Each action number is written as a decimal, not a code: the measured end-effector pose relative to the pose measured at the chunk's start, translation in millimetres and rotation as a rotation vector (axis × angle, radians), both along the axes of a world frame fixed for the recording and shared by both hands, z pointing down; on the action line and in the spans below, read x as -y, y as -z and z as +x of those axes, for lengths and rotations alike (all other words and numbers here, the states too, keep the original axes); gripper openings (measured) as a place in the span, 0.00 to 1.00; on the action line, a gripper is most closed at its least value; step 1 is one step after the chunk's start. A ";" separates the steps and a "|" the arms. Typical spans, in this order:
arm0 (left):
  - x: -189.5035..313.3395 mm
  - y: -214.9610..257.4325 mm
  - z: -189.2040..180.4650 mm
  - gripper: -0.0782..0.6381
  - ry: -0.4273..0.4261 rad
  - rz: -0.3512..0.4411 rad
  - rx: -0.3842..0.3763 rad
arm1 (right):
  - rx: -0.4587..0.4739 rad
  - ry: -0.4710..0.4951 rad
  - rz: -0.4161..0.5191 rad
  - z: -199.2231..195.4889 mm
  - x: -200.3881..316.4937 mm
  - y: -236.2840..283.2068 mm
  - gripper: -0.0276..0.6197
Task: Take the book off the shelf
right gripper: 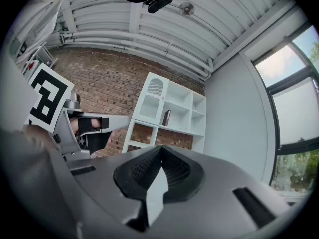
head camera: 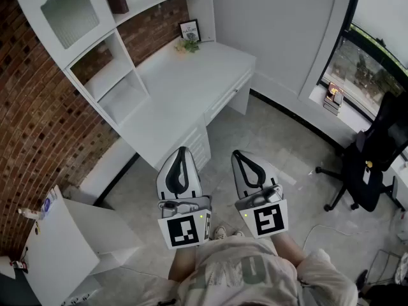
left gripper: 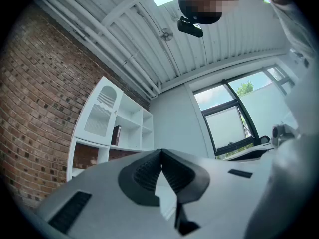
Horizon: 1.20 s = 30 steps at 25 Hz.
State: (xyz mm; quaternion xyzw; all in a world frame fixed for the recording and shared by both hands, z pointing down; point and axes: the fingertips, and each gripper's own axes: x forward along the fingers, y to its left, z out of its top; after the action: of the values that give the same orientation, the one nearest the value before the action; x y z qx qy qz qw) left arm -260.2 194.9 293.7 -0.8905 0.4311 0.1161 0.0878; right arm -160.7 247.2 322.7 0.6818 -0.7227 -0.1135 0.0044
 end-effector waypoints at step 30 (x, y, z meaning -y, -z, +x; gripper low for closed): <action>49.0 -21.6 -30.8 0.13 -0.018 -0.030 0.019 | 0.084 0.005 -0.084 -30.4 22.4 -35.3 0.07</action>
State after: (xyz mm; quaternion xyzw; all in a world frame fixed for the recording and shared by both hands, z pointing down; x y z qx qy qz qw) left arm -291.0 145.9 315.2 -0.8965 0.4241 0.1019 0.0775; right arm -191.1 224.8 358.0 0.6833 -0.7281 -0.0542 0.0025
